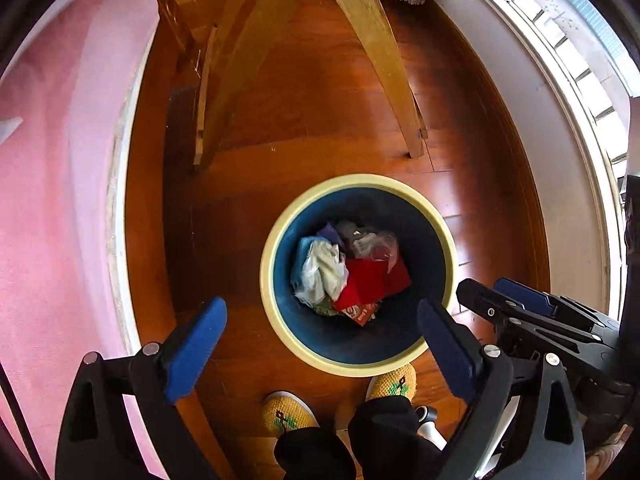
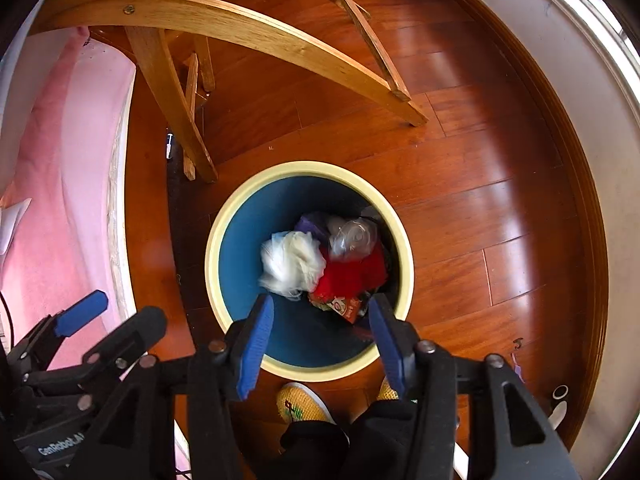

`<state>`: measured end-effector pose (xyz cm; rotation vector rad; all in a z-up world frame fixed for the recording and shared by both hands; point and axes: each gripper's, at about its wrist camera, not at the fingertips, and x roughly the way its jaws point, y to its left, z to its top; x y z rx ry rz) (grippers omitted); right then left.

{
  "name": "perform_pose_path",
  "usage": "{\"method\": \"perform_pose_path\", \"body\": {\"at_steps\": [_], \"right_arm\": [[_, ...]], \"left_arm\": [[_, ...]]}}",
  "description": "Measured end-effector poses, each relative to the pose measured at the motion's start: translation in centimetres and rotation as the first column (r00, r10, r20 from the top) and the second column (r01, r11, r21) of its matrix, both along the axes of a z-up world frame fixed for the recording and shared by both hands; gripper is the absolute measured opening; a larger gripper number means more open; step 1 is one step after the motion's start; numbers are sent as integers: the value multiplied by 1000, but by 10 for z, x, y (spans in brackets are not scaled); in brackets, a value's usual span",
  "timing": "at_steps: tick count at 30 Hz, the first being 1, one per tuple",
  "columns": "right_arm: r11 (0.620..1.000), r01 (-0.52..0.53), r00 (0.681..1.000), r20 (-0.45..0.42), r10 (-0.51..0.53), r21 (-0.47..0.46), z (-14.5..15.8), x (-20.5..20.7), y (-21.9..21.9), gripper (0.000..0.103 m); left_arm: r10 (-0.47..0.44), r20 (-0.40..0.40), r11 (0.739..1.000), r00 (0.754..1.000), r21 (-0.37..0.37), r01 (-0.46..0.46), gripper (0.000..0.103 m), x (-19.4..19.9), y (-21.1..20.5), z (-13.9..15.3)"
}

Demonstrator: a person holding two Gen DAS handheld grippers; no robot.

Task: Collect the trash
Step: 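Raise both open tools from the bin back over the table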

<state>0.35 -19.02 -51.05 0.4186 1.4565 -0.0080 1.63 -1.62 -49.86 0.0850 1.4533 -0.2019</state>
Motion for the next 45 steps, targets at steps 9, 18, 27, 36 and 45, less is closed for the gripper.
{"method": "perform_pose_path", "body": {"at_steps": [9,18,27,36,45], "right_arm": [[1000,15,999,49,-15,-6,48,-3,2,50],[1000,0,995,104,0,0,137,-16,2,50],[999,-53,980,191,50,13,254,-28,-2,50],[992,-125,930,348,117,0,360,-25,-6,50],[986,-160,852,500,158,-40,442,-6,-13,50]], "left_arm": [[38,88,999,995,26,-41,95,-3,19,63],[78,156,997,985,12,-80,95,-14,32,164],[85,268,996,960,-32,-79,95,-24,35,295],[75,406,997,911,-39,-65,95,-26,34,403],[102,524,995,846,-62,-81,95,-16,28,495]]}}
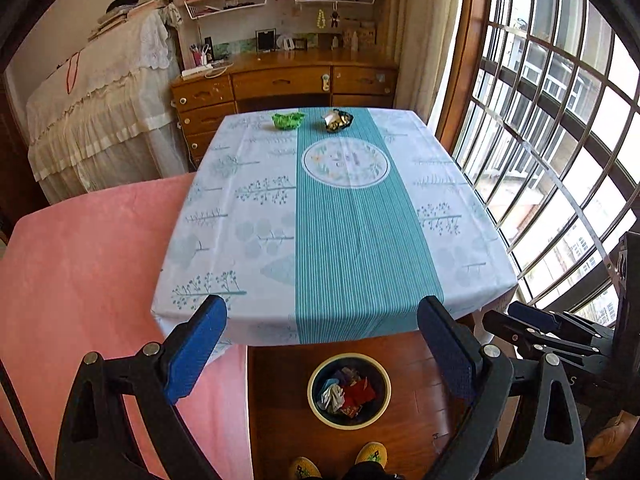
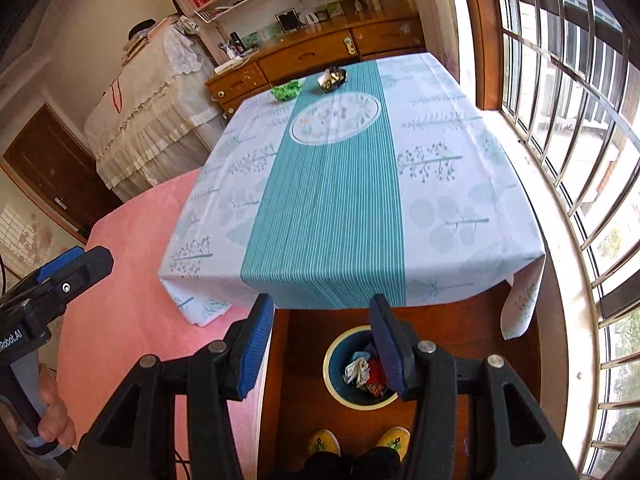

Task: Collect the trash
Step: 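Raise both open tools from the bin back over the table, then grasp the green crumpled paper with the left tool while the right grasps the black-gold wrapper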

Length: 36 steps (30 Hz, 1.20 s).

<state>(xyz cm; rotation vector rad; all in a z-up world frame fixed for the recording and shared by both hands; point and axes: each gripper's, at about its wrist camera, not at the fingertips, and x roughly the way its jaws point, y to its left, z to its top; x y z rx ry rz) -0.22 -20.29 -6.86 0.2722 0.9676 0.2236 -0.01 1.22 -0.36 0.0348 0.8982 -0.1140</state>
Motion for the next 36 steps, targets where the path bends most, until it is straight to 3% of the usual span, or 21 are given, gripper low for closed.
{"method": "perform_pose_path", "body": {"at_steps": [5,10,19,29,36], "right_arm": [[999,-22,998,64,19,47,30,17,-9,50],[998,-57,992,114,53,38,57,42,-9,50],[996,-94,973,210,92,1,97,106,1,50],[997,-47,974,218,60,-64,112,241,24,50],[998,34,992,120,-28,-47,83,378,45,50]], "left_arm": [[7,22,1000,1000,-6,-7,95,9,-6,26],[12,77,1000,997,18,-13,95,23,-14,49],[3,111,1000,994,16,-4,95,90,-15,78],[-93,123,996,988,23,91,95,248,9,73],[-168,12,986,986,17,168,95,402,45,26]]}}
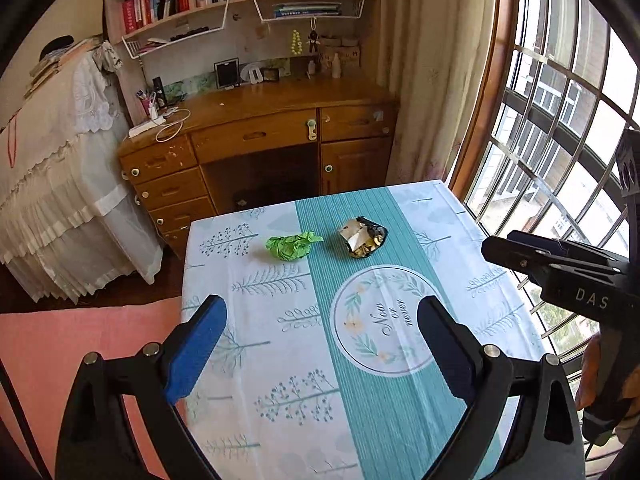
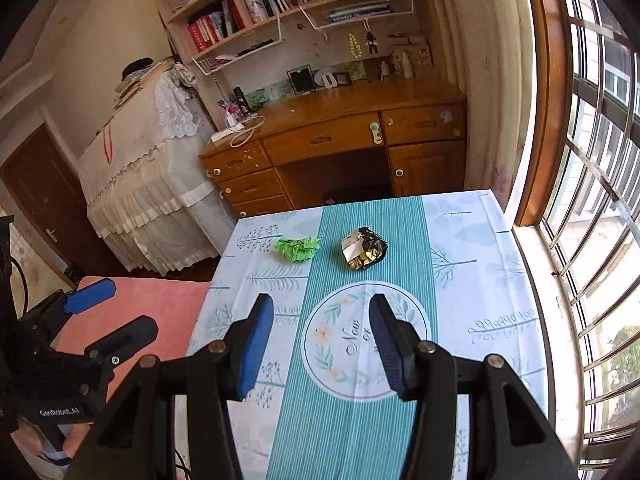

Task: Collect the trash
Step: 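Grasp the green crumpled paper with the left tool while the right grasps the black-gold wrapper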

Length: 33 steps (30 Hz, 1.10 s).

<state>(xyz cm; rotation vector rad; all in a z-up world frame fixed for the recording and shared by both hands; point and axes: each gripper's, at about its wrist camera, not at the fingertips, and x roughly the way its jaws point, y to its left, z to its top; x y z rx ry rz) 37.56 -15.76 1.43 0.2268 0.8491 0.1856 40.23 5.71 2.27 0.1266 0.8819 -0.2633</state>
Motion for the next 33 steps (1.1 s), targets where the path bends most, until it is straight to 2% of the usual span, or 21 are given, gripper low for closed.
{"method": "perform_pose_path", "body": {"at_steps": [3,6,12,20,25,28,30,31,33], "right_arm": [[1000,26,999,-45,-27,-13,-30,53,11,50],[998,53,992,-115,-56,-29,-65,98,16,50],[992,127,965,-230,-128,-19,-130,163,6,50],[975,221,930,-302,-210,1,-178,210,-11,51],[971,238,927,-298,-228,-2,-189,216,-10,64],[972,232,906,-370,-205,28,-204,220,-9,66],[970,240,901,-381,-208,37,-211,219,-8,66],[972,233,909,-359,-210,19,-209,217,-6,64],[976,219,914,-346,-211,-17,-210,215,-3,59]], "left_arm": [[-1,-54,1000,999,19,2,95,67,15,-36],[6,-125,1000,992,8,-5,95,122,27,-77],[-6,-244,1000,970,-10,4,95,195,29,-145],[-36,-347,999,937,-27,28,95,249,7,-205],[-38,-386,999,922,-40,25,95,274,-6,-228],[-41,-407,999,913,-44,25,95,282,-14,-239],[-30,-431,999,902,-50,10,84,287,-17,-247],[-26,-441,998,897,-55,2,76,289,-18,-250],[-12,-448,998,894,-63,-18,74,291,-16,-254]]}}
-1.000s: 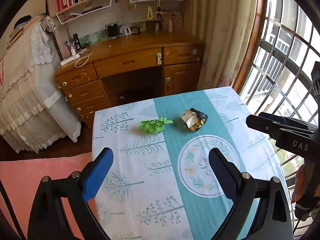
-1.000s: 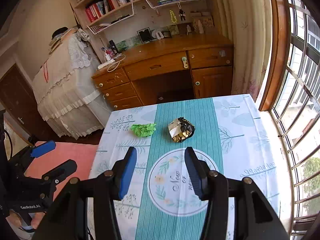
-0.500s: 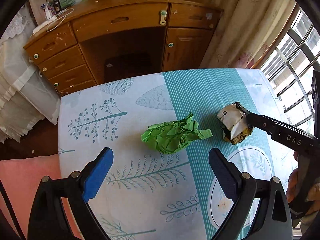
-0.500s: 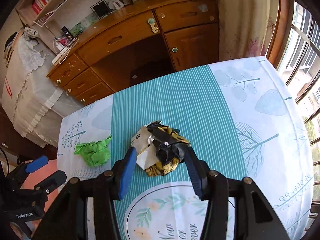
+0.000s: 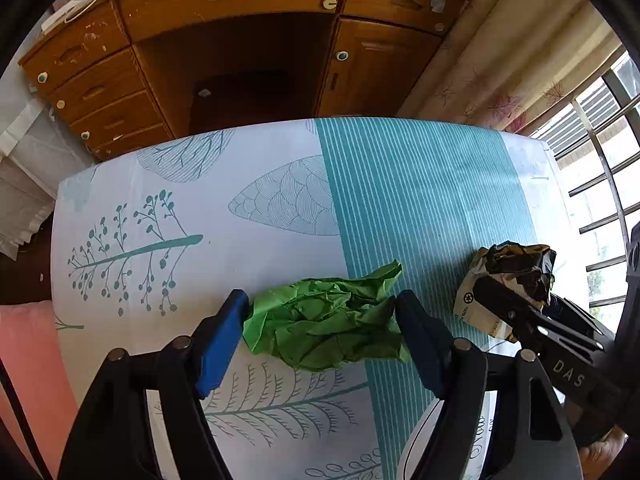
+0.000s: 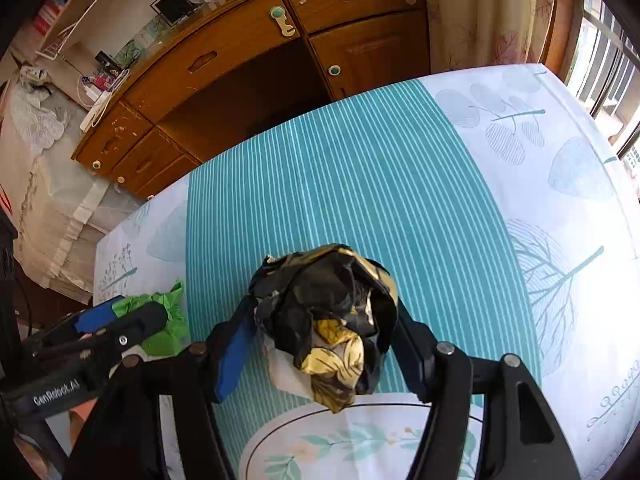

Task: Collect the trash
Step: 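Grasp the green crumpled paper with the left tool while the right grasps the black-gold wrapper, then carry the green paper and black-gold wrapper over the bin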

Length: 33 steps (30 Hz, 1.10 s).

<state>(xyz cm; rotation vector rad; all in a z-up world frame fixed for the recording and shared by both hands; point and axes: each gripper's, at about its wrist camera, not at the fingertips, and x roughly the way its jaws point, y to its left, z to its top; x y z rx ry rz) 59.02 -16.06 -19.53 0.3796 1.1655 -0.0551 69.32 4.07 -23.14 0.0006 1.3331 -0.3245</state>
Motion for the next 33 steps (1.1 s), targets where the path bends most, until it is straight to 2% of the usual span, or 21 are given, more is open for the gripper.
{"method": "perform_pose_path", "body": {"at_steps": [3,6,12,14,15,19,24,29,33], "right_arm": [[998,18,1000,5,-19,52,-1,-6,-6,50],[999,20,1000,16,-21,44,2,-15,-8,44],[999,2,999,52,-5,49,14,-38,-5,41],[998,-1,998,68,-3,62,21,-47,-4,41],[998,-4,997,77,-1,68,25,-53,-3,41],[996,-29,994,107,21,80,40,-76,-1,41],[995,-52,992,123,41,85,53,-103,-1,41],[992,-60,989,143,44,113,65,-141,-5,41],[987,-72,987,155,50,144,73,-185,-11,41]], "left_arm": [[15,3,1000,1000,-26,-14,65,-1,4,-1],[8,23,999,1000,-34,-7,58,-7,8,1],[19,44,999,999,-51,-17,41,-23,15,12],[18,44,997,999,-73,-15,17,-31,16,20],[19,48,997,999,-82,-15,13,-37,16,25],[17,69,996,997,-93,-10,13,-62,16,40],[34,53,994,998,-105,-29,12,-94,17,48],[22,79,992,997,-128,-11,12,-138,13,76],[-10,104,991,994,-130,24,12,-188,6,102]]}}
